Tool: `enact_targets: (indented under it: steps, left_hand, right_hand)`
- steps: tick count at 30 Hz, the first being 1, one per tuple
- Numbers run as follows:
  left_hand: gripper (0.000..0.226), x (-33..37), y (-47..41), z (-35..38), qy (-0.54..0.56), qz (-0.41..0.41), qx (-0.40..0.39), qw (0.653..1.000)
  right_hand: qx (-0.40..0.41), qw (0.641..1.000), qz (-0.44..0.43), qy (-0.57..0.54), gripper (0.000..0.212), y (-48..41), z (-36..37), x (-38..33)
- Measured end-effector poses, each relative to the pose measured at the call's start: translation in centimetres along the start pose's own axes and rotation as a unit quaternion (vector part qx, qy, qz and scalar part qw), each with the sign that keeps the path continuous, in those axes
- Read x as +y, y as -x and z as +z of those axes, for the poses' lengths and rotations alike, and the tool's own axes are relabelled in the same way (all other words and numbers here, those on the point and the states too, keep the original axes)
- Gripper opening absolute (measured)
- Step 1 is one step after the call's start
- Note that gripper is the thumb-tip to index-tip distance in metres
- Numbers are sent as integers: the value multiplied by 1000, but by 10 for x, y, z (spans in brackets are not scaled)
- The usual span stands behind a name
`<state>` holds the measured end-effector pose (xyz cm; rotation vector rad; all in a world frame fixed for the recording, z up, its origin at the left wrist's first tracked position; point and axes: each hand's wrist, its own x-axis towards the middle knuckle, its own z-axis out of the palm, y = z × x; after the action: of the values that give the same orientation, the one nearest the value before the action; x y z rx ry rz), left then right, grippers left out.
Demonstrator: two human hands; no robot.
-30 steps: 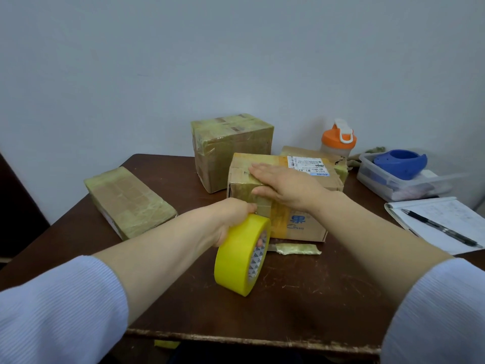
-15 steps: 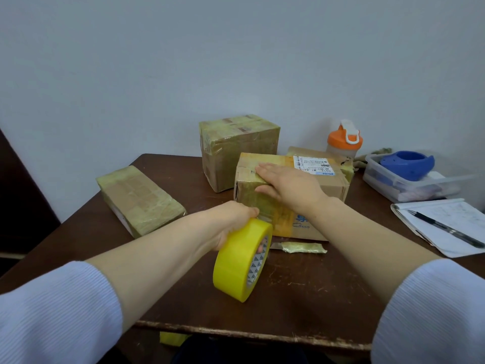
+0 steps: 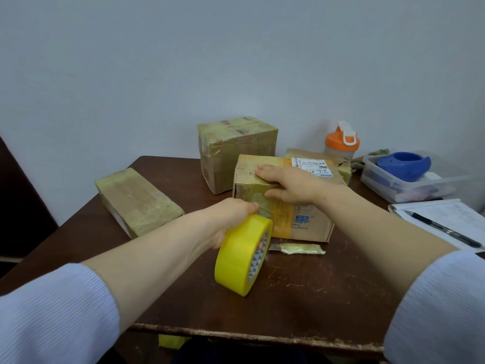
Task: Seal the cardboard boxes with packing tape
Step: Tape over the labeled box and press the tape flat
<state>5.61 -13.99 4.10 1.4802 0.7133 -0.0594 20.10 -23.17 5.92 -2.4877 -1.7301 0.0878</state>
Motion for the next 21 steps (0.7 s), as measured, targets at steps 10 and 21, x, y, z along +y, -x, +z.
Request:
enact_targets:
  steps: [10, 21]
  left_hand:
    - [14, -16, 1, 3, -54, 109, 37, 992]
    - [9, -27, 13, 9, -72, 155, 33, 985]
  right_hand:
    - [307, 830, 170, -434, 14, 61, 27, -36]
    - [297, 805, 142, -493, 21, 62, 39, -50]
